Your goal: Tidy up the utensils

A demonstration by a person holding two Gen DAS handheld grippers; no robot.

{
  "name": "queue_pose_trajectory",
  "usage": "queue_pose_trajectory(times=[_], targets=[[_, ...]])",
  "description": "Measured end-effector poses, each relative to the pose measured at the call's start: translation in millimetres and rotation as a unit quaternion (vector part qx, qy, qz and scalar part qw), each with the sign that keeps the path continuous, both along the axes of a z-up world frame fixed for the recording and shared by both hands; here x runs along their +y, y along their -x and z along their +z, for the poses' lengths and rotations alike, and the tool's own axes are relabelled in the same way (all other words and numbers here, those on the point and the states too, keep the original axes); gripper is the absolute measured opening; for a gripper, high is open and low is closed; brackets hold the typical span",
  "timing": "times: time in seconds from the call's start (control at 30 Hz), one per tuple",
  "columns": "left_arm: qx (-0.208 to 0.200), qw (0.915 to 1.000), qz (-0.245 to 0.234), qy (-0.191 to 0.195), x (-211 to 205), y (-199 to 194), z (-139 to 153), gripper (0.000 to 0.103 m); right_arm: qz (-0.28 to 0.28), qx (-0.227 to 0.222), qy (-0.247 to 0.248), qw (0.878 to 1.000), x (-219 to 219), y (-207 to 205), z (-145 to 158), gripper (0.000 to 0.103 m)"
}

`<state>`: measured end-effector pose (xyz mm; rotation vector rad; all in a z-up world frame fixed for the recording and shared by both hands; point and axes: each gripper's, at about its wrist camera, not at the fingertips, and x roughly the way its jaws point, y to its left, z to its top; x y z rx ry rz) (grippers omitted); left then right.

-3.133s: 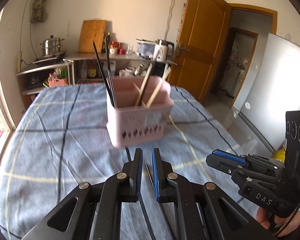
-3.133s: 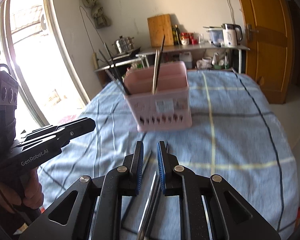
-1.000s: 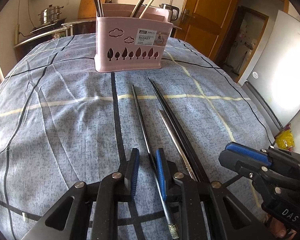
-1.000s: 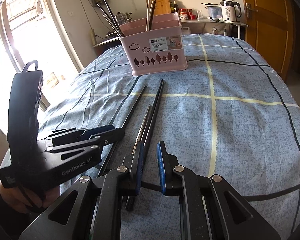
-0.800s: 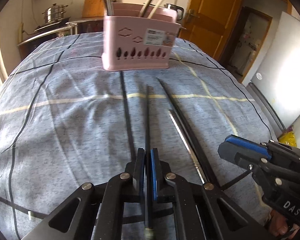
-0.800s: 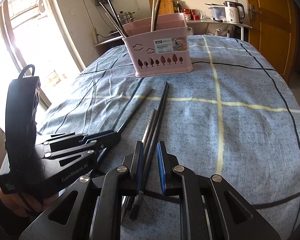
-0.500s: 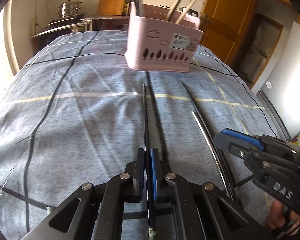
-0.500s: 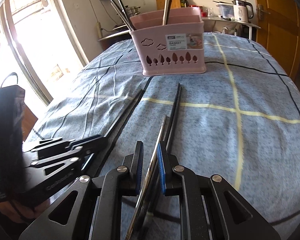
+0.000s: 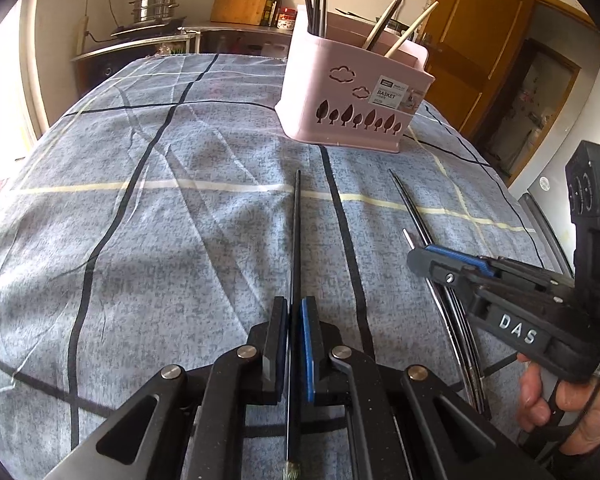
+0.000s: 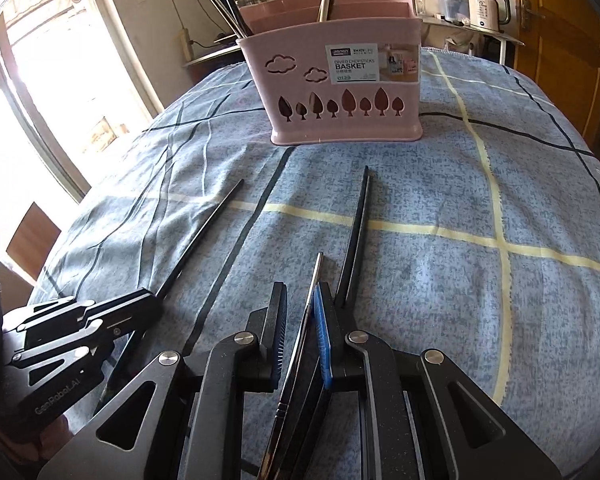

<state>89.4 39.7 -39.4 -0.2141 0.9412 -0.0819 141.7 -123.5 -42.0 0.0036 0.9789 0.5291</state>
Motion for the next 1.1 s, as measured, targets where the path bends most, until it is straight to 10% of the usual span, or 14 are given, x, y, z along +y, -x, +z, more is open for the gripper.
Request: queue_pose_trajectory(times=[1.1], targets=[[0.024, 0.9942, -0.092, -0.051, -23, -95, 2, 0.005, -0.013, 0.021, 0.01, 1.0, 5, -24, 4, 0.004]])
